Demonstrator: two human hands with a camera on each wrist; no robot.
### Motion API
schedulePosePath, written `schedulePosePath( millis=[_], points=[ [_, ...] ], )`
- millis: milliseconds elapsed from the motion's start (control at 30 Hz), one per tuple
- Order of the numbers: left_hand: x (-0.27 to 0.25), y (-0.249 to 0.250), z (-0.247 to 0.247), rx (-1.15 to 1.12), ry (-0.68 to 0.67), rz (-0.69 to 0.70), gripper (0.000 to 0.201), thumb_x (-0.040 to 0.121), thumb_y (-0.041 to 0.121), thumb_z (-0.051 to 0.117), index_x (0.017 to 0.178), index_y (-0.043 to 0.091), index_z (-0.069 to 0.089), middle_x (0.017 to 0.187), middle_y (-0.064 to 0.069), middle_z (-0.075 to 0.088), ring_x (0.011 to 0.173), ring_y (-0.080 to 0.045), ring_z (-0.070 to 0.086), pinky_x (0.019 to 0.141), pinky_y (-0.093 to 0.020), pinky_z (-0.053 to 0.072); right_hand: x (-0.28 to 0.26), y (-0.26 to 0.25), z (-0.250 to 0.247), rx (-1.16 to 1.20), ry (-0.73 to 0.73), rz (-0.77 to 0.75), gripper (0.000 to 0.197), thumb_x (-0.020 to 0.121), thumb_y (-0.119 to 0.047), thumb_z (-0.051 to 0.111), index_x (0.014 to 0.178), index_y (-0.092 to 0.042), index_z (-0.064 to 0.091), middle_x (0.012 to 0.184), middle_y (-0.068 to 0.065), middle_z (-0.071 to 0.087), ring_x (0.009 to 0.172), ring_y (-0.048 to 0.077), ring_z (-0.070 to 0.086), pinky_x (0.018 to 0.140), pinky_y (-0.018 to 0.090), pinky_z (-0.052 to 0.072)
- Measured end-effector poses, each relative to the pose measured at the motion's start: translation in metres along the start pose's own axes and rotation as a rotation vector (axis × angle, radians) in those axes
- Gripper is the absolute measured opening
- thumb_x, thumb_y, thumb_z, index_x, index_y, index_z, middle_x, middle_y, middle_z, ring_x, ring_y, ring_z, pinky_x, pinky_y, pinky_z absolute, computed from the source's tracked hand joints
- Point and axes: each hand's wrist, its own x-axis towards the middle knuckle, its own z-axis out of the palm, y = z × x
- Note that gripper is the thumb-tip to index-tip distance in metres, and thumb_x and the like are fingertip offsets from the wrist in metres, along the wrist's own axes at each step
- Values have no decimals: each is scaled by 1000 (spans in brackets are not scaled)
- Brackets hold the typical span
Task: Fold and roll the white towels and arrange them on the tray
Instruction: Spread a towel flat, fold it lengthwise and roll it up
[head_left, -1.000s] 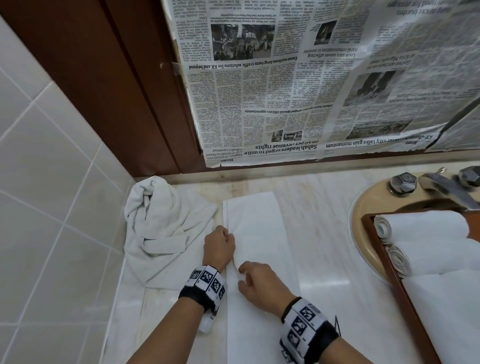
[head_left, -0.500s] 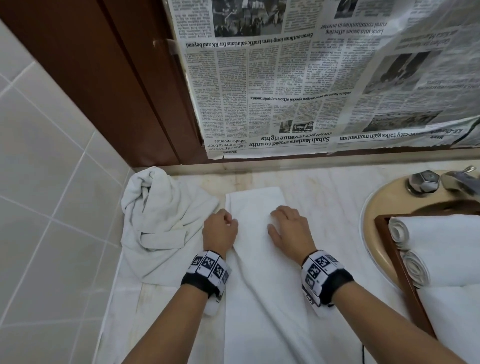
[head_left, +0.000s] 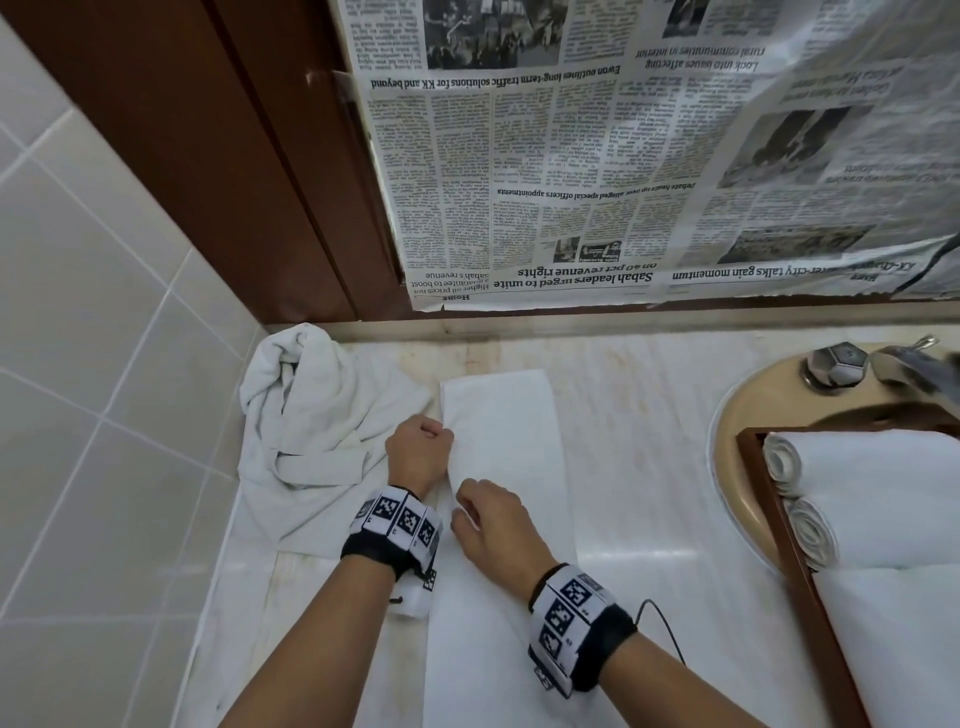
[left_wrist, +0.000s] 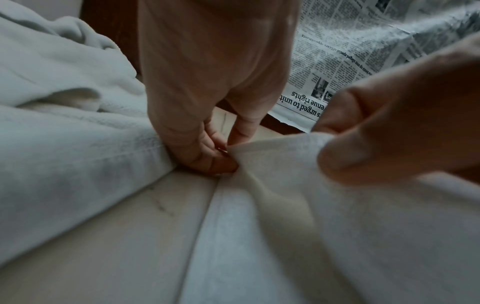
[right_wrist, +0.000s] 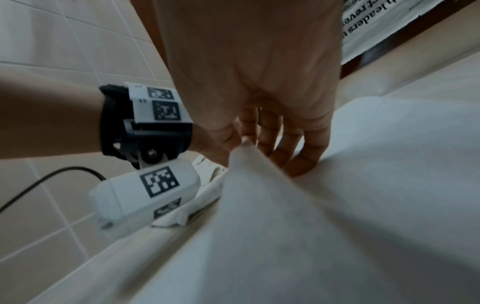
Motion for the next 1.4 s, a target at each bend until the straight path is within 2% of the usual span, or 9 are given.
schedulePosePath(
  millis=[300,500,700,833,933,1000,1133,1300,1400],
  points=[
    [2,1,5,208,-31,115,4,95,9,52,96,5,53,98,-16,65,97,-32,60,75,-31,42,7,1,-1,-110,-76,46,18,93,-31,51,86,-18,42,86,2,46,81,22,42,65,33,34],
    [3,-16,11,272,85,284,19,102,12,41,96,1,56,92,-17,64,88,-34,61,73,-39,46,1,19,-29,91,-69,-8,18,93,-21,55,103,-11,65,100,3,63,92,18,57,84,28,45],
    [-2,-16,23,360,-13,531,45,100,32,35,139,15,50,147,-6,45,133,-29,41,107,-47,38,34,55,-64,-283,214,-41,44,92,-21,39,125,-1,61,126,16,61,116,35,57,94,47,50],
    [0,-8,41,681,-200,491,55,106,45,20,159,35,11,166,15,-1,153,-17,-2,115,-53,16,63,56,-58,-477,-53,6,74,92,-45,4,156,-11,20,164,5,16,151,25,13,120,45,15],
    [4,-12,43,778,-196,454,56,105,49,14,159,37,-1,166,16,-9,153,-17,-7,116,-55,12,71,69,-56,-580,-143,42,78,88,-54,-11,158,-22,-2,165,-8,-9,152,16,-9,121,41,-4],
    [11,-16,36,759,-187,380,58,105,51,12,158,37,-5,165,19,-12,153,-18,-7,117,-56,10,70,81,-63,-597,-129,75,66,97,-55,-3,157,-27,-9,162,-13,-17,150,14,-15,121,43,-8],
    [8,-16,26,713,-183,310,59,105,47,15,159,31,-5,165,19,-11,153,-20,-5,119,-55,7,62,91,-77,-584,-50,214,60,105,-44,8,158,-21,-5,164,-8,-14,151,18,-12,121,46,-6],
    [-37,-29,30,676,-210,332,59,104,49,12,158,36,-7,164,18,-16,153,-19,-11,120,-53,0,15,77,-42,-560,-1,61,66,100,-47,14,157,-15,21,163,-1,13,151,21,10,119,49,9],
    [-47,-46,26,722,-205,360,66,94,57,-5,158,37,-7,164,19,-15,153,-21,-10,120,-52,1,-10,78,-33,-554,-42,106,67,99,-53,6,158,-22,7,163,-10,-3,150,14,-5,120,47,1]
  ],
)
